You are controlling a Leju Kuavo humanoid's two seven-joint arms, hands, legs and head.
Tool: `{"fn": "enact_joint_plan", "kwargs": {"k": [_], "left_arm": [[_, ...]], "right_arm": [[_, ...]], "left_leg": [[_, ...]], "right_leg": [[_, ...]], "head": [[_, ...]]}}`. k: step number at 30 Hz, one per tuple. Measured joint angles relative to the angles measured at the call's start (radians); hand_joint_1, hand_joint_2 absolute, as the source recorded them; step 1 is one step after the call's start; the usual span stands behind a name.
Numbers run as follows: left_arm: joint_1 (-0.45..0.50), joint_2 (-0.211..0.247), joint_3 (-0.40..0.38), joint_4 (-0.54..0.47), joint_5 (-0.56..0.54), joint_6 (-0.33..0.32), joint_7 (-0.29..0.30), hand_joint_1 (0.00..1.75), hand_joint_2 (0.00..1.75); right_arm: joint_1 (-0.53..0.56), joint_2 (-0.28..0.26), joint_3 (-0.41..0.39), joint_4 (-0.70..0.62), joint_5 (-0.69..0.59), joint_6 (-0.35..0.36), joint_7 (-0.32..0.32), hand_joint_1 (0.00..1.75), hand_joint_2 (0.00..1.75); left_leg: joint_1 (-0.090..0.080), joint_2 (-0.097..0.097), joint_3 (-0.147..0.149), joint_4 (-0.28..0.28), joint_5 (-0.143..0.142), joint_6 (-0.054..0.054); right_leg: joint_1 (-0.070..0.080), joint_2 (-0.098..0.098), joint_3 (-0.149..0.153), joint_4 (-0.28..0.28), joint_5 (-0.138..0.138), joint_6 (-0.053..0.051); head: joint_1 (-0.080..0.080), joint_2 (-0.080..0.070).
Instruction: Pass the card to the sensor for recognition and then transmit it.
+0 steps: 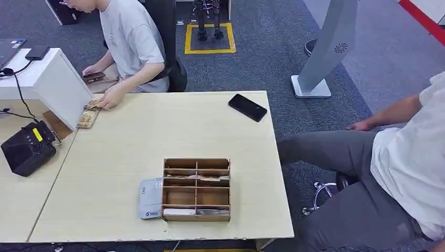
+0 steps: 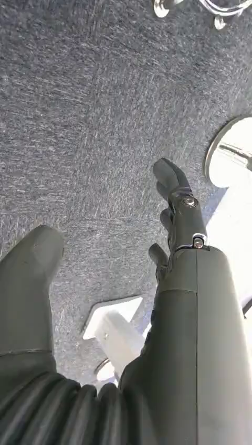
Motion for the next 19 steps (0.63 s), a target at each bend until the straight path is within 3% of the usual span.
{"fn": "enact_joint_plan", "kwargs": {"k": [4, 8, 19], "left_arm": [[-0.012, -0.008, 0.003, 0.057, 0.0, -0.024, -0.026, 0.0, 1.75], [-0.041, -0.01, -0.007, 0.179, 0.005, 0.019, -0.138, 0.0, 1.75], [-0.064, 0.023, -0.177, 0.334, 0.186, 0.042, -0.122, 0.0, 1.75]], "right_arm": [[-0.002, 0.0, 0.0, -0.002, 0.0, -0.001, -0.002, 0.0, 1.75], [-0.01, -0.002, 0.001, 0.014, -0.009, 0.021, -0.028, 0.0, 1.75], [-0.033, -0.024, 0.119, 0.07, -0.218, 0.031, 0.012, 0.0, 1.75]], "left_leg": [[0.0, -0.001, 0.0, 0.0, 0.0, 0.0], [0.001, -0.001, 0.0, 0.0, 0.0, 0.0], [0.001, -0.001, 0.002, 0.0, 0.001, 0.0]], "right_leg": [[0.0, -0.001, 0.0, 0.0, 0.0, 0.0], [0.001, -0.002, 0.002, 0.0, 0.0, 0.0], [0.0, -0.002, 0.003, 0.0, 0.0, 0.0]], "head": [[0.0, 0.0], [0.0, 0.0], [0.0, 0.0]]}}
